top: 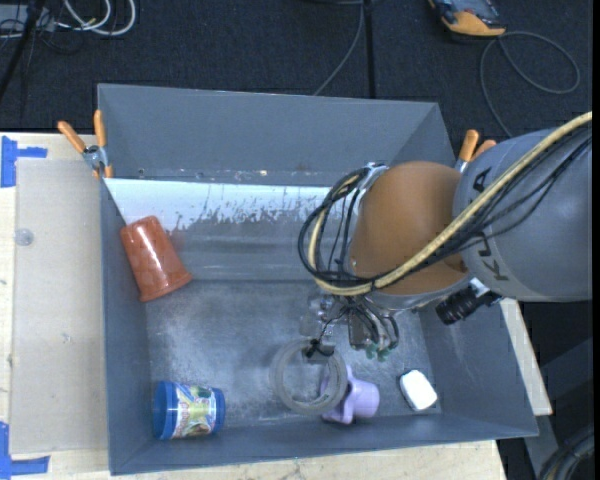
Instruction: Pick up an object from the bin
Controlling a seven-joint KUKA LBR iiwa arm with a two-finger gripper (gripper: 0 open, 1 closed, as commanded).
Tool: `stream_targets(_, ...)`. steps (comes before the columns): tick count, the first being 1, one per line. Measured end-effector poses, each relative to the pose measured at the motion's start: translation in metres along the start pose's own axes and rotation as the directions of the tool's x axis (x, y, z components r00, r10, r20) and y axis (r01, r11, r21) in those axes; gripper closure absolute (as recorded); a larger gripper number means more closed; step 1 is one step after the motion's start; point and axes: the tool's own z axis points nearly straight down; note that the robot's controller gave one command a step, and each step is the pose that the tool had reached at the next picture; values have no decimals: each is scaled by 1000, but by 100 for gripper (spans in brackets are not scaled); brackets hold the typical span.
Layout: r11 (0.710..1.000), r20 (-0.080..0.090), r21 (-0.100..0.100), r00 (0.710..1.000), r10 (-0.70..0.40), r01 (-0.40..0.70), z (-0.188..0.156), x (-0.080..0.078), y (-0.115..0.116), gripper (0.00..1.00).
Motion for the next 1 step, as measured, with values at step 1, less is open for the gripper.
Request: stream_targets(1, 1000, 0, 0, 1000, 1, -1, 0, 0, 0, 100)
